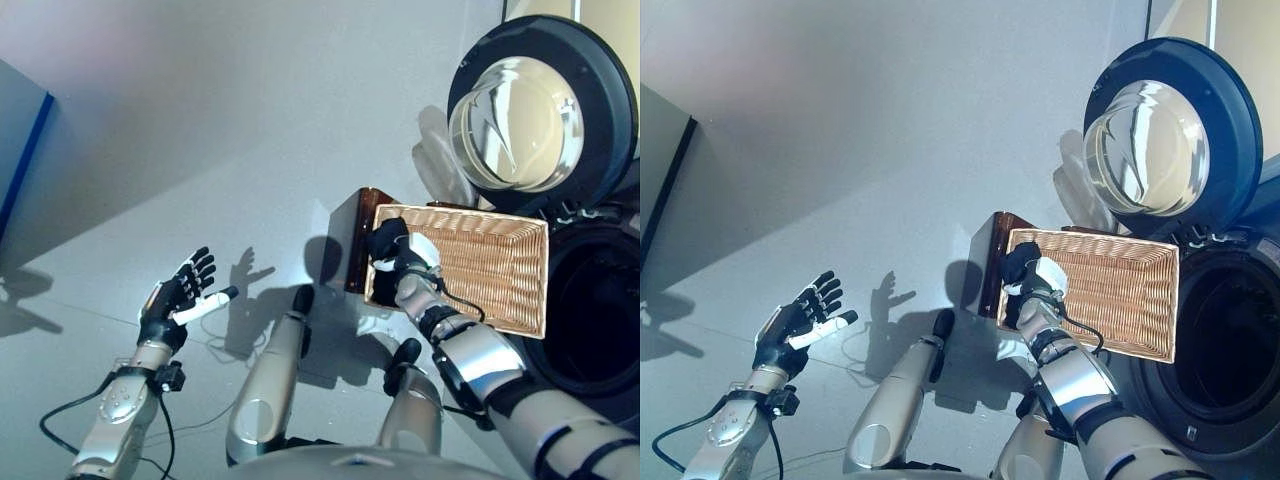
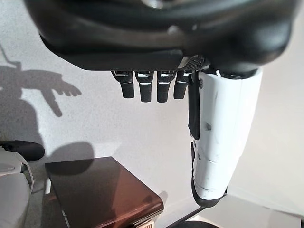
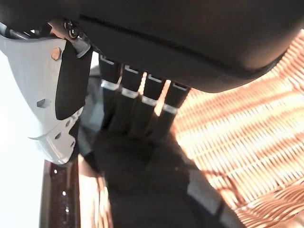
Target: Pick up the clothes and place them into the washing machine
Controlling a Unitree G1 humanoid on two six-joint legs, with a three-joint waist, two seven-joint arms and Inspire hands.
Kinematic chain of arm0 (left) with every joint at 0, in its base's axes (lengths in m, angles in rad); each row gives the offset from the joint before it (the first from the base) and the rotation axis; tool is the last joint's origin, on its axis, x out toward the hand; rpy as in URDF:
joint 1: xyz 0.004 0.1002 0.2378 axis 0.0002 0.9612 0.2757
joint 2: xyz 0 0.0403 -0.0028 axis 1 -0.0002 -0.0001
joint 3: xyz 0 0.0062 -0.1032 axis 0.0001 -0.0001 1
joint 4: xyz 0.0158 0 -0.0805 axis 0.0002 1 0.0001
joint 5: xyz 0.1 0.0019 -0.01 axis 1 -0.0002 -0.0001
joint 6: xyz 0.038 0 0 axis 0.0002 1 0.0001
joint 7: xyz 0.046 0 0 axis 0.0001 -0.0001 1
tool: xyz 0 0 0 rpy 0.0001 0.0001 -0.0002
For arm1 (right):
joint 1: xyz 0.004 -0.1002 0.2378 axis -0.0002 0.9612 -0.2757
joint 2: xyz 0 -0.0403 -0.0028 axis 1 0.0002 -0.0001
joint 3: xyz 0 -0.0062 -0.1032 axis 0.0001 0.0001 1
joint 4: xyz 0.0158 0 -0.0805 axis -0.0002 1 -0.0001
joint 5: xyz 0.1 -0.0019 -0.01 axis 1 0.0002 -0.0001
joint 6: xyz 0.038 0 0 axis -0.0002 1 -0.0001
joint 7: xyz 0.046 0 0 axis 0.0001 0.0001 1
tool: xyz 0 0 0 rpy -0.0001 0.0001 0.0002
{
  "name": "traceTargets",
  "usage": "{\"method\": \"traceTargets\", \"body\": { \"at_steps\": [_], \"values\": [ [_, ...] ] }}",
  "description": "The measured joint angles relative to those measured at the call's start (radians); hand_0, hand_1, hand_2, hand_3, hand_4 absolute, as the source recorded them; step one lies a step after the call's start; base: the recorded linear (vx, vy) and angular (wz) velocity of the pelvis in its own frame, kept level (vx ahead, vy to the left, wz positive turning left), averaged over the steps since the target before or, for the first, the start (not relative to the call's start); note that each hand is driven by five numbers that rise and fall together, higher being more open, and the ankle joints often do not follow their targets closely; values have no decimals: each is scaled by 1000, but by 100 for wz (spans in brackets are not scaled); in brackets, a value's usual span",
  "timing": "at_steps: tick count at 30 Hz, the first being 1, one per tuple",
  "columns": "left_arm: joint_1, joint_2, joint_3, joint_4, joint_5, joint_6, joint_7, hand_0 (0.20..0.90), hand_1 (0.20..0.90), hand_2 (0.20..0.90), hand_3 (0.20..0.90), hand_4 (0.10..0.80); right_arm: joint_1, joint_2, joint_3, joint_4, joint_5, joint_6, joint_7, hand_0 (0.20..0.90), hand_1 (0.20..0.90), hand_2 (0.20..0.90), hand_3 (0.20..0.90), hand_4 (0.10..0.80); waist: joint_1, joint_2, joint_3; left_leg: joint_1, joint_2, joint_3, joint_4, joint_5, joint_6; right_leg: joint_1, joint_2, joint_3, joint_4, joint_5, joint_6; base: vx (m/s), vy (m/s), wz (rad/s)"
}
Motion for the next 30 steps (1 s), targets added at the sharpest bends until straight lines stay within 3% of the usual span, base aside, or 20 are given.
{"method": "traceTargets", "body": {
  "at_steps": [4, 11, 14, 19, 27, 30],
  "values": [
    [0, 0, 1, 0, 1, 0, 14, 900, 900, 900, 900, 800, 13, 12, 0, -19, -1, -3, 19, 200, 200, 200, 200, 300, -5, -2, 1, -13, 2, 1, 16, -5, 4, -5, 2, 0, -1, 0, 0, -11, -3, 0],
    [5, 11, 42, 1, 1, 3, 38, 900, 900, 900, 900, 800, 40, 56, -13, -55, 59, -40, 20, 200, 200, 200, 200, 300, -26, -46, 5, -30, 3, 9, 36, -10, 9, -18, 1, 9, 1, 2, -1, -7, -12, -2],
    [5, 24, 43, 1, 1, 5, 37, 900, 900, 900, 900, 800, 52, 55, -36, -55, 146, -57, 20, 200, 200, 200, 200, 300, -27, -59, 4, -31, 2, 13, 42, -14, 15, -16, 1, 10, -3, 4, -5, 4, -8, -1],
    [4, 24, 42, 3, 0, 5, 34, 900, 900, 900, 900, 800, 86, 55, -181, -92, 431, -140, 38, 200, 200, 200, 200, 300, -26, -59, 4, -30, 2, 12, 40, -14, 15, -16, 0, 9, -3, 4, -5, 7, -5, 0],
    [-5, 19, 40, 14, -9, -4, 18, 900, 900, 900, 900, 800, 194, 45, -253, -248, 746, -282, 106, 200, 200, 200, 200, 300, -26, -59, 5, -26, 2, 19, 28, -14, 15, -15, -1, 10, -15, 7, -2, 10, -14, 0],
    [-4, 17, 32, 22, -17, -4, 8, 900, 900, 900, 900, 800, 221, 32, -289, -249, 820, -293, 127, 200, 200, 200, 200, 300, -29, -59, 5, -9, 2, 25, 5, -9, 15, 3, -1, 8, -40, 20, 6, 32, -27, -3]
  ]
}}
